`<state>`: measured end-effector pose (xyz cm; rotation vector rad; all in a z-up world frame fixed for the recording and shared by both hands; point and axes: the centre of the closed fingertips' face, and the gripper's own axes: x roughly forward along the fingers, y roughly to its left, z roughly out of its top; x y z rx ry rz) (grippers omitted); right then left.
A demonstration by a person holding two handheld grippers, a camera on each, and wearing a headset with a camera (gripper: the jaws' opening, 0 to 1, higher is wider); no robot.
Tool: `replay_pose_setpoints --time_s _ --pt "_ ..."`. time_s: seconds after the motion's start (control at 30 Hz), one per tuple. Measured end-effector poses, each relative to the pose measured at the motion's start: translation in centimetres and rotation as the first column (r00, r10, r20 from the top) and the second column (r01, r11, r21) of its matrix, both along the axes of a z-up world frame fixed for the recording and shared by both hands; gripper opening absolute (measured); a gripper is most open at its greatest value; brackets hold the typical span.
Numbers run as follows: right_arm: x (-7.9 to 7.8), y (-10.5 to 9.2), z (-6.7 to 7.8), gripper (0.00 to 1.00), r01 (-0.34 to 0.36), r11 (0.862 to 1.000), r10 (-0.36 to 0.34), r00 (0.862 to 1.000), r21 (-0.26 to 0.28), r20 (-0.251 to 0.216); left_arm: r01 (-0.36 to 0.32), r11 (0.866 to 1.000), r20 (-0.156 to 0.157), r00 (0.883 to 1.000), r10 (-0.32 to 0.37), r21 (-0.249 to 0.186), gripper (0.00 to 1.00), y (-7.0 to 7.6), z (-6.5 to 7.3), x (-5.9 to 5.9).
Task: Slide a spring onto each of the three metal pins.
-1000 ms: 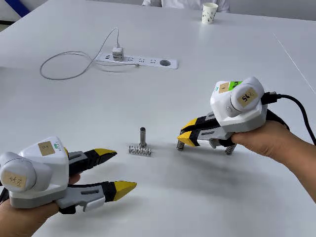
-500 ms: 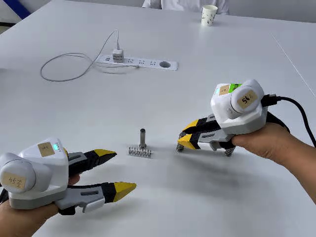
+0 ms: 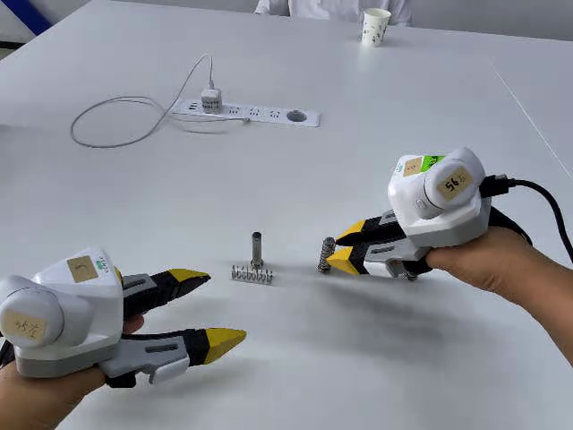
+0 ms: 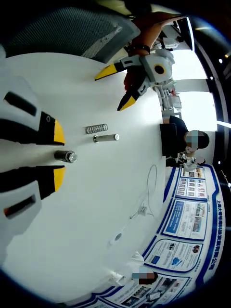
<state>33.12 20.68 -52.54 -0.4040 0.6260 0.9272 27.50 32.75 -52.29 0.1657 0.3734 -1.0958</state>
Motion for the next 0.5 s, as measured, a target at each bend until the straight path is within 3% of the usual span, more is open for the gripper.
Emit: replay_pose_setpoints --time_s 0.5 --pt "-1.3 -0.3 -0.8 0.18 0.009 1.0 -0.009 1.0 0.0 -0.02 -0.002 1.0 0.002 1.0 0.002 -0.005 0.52 -0.1 0.0 0.0"
